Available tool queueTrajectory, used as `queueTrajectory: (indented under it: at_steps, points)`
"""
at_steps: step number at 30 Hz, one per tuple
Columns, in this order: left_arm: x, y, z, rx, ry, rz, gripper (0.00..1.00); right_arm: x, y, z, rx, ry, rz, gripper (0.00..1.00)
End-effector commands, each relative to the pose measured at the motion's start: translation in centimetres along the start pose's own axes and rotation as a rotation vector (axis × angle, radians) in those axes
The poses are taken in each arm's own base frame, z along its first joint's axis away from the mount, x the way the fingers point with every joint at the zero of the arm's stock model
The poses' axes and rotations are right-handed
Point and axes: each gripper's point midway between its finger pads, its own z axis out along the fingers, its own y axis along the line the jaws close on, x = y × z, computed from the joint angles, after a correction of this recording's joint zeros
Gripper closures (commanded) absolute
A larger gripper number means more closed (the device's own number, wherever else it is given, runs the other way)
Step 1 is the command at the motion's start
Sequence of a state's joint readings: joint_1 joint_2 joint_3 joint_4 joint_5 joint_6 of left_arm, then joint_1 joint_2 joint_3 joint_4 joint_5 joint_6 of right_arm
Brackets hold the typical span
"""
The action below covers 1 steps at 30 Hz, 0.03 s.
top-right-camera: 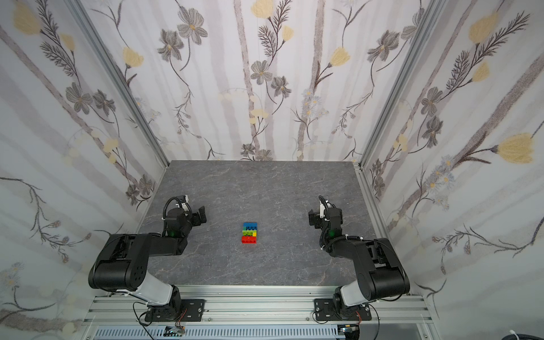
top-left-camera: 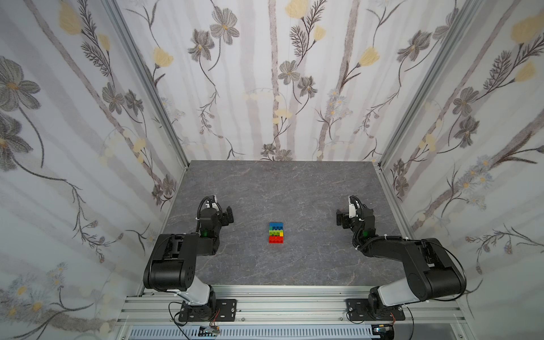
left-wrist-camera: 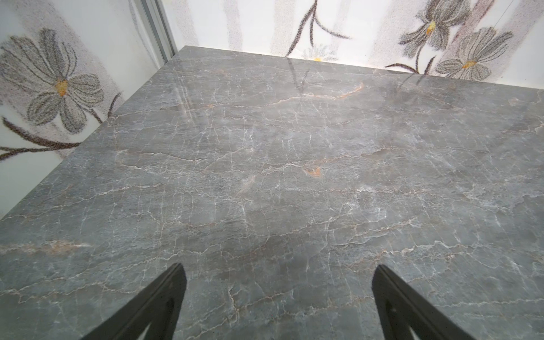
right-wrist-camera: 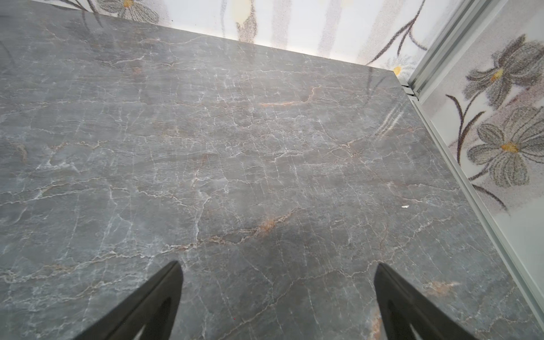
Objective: Assemble the number 5 with lego
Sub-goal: Reset both arms
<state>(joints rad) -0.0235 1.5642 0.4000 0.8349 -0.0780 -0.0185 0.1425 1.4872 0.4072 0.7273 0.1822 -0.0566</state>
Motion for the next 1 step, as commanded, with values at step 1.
queueTrajectory:
  at_steps: [1]
  points:
    - [-1.07, 0.05, -0.09, -0.004, -0.047, 0.002, 0.0, -0.9, 0.01, -0.04, -0.009, -0.035, 0.005, 0.0]
